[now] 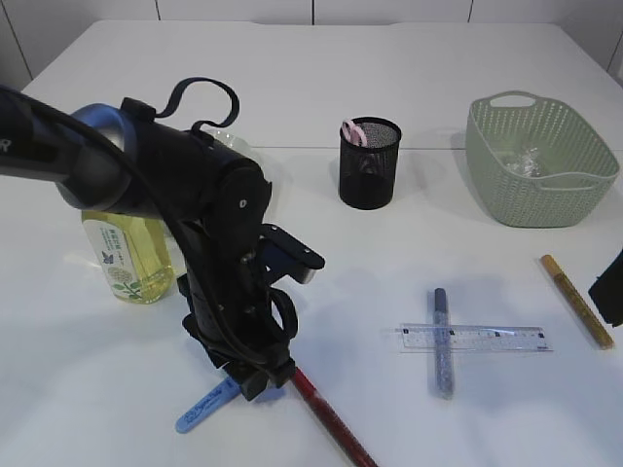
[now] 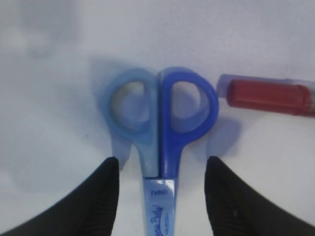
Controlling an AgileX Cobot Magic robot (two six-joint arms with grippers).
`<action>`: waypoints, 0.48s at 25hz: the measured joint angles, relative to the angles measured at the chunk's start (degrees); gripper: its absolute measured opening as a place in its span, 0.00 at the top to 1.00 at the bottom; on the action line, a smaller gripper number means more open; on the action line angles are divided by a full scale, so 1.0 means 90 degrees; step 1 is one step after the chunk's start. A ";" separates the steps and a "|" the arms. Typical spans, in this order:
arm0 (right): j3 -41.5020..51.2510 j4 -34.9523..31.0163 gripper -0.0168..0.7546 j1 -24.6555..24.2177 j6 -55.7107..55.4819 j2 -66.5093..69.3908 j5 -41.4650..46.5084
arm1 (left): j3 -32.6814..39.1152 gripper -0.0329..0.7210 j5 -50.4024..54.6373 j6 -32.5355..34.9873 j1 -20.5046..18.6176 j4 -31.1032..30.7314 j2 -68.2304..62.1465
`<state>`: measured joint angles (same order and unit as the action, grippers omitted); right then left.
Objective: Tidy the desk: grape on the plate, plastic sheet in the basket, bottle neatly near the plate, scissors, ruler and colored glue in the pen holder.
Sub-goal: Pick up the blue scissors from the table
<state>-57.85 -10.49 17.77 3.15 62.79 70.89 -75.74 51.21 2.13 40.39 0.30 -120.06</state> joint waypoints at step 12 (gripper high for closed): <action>0.0000 0.0000 0.51 0.0000 0.0000 0.0000 0.0000 | 0.0000 0.42 -0.0133 0.0000 0.0000 0.0027 -0.0039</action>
<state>-57.85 -10.49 17.77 3.15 62.79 70.89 -75.74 50.01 2.13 40.39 0.55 -120.41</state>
